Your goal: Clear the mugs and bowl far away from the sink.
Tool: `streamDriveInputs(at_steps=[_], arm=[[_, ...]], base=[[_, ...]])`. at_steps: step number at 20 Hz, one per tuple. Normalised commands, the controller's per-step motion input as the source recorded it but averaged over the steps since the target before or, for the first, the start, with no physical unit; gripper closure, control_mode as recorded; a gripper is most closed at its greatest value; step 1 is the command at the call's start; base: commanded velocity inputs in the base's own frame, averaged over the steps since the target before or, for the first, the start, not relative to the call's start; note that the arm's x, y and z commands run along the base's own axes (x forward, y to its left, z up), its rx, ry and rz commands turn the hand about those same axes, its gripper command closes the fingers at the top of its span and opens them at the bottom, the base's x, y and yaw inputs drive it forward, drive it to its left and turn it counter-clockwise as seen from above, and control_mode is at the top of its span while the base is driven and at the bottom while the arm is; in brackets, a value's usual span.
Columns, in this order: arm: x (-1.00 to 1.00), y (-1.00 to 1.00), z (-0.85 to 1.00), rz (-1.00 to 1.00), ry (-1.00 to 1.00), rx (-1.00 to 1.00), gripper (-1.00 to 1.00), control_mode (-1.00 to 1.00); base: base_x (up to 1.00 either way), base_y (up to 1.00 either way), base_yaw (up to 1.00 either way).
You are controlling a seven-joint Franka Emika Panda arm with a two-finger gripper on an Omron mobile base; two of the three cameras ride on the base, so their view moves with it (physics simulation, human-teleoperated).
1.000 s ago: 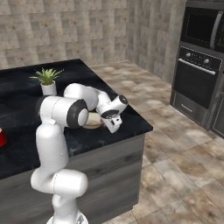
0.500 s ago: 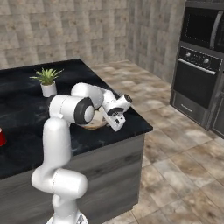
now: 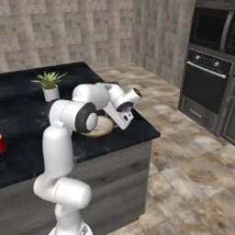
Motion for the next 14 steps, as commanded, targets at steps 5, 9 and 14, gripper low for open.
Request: streamDriveInputs(at_steps=[5, 9, 14], arm=[[-1.00, 0.16, 1.00, 0.28, -0.15, -0.03, -1.00, -1.00], [-1.00, 0.37, 0.96, 0.39, -0.25, -0.14, -1.00, -1.00], [-1.00, 0.22, 0.97, 0.28, -0.24, -0.24, -1.00, -1.00]], base=[[0.00, 0.00, 0.00], [0.00, 0.00, 0.00], [0.00, 0.00, 0.00]])
